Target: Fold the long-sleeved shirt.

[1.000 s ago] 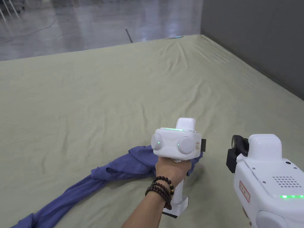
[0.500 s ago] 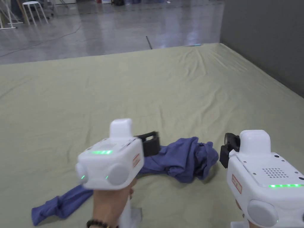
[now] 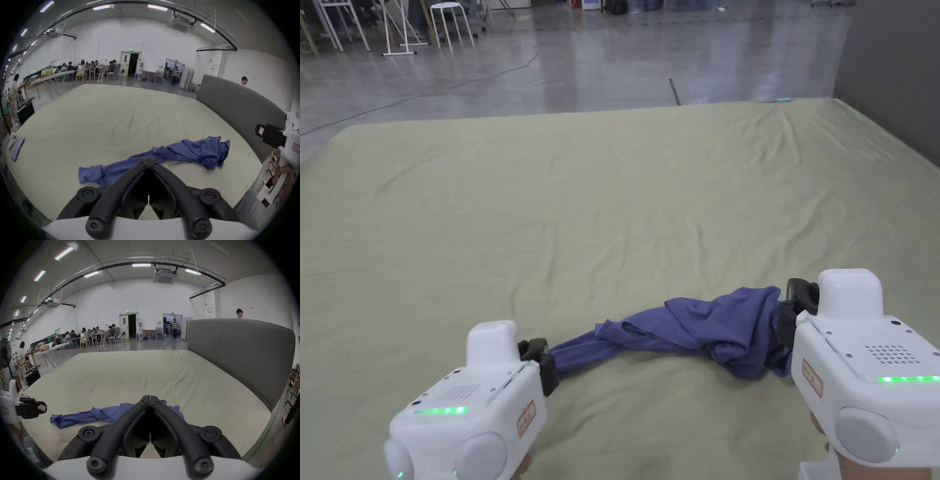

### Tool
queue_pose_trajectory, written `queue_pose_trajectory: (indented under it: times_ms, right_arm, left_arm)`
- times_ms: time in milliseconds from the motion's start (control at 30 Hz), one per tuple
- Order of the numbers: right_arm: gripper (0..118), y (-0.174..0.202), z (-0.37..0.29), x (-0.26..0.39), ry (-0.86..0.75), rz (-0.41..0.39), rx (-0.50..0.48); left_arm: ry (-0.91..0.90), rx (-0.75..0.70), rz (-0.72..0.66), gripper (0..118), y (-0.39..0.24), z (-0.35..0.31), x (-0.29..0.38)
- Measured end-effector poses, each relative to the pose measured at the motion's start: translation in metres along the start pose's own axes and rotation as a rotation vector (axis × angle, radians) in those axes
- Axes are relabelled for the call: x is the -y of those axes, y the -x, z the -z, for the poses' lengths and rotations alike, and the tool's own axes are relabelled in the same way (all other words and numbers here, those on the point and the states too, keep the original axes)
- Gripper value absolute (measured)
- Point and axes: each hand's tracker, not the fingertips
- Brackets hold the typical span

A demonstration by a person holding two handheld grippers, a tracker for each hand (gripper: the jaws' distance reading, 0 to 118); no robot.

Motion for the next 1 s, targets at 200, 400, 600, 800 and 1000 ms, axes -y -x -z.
queue_pose_trajectory:
  times_ms: [200,400,600,800,1000]
  right_arm:
    - [2,-0.007,0.006,0.005,0.026,-0.004,0.01]
    - [2,-0.022,0.021,0.018,0.079,0.01,0.042]
    - [2,-0.041,0.038,0.029,0.139,0.016,0.077]
    - [118,-0.081,0.078,0.022,0.274,0.14,0.025]
    - [118,-0.117,0.128,0.029,0.482,0.097,0.02]
  left_arm:
    - [0.215,0.076,0.049,111,-0.01,0.092,-0.024]
    - [0.388,0.061,0.142,109,-0.022,0.197,-0.013]
    - [0.417,0.054,0.205,15,-0.029,0.228,0.007]
    - [0.332,0.114,0.182,15,-0.038,0.176,-0.016]
    - [0.302,0.145,0.177,15,-0.042,0.159,-0.035]
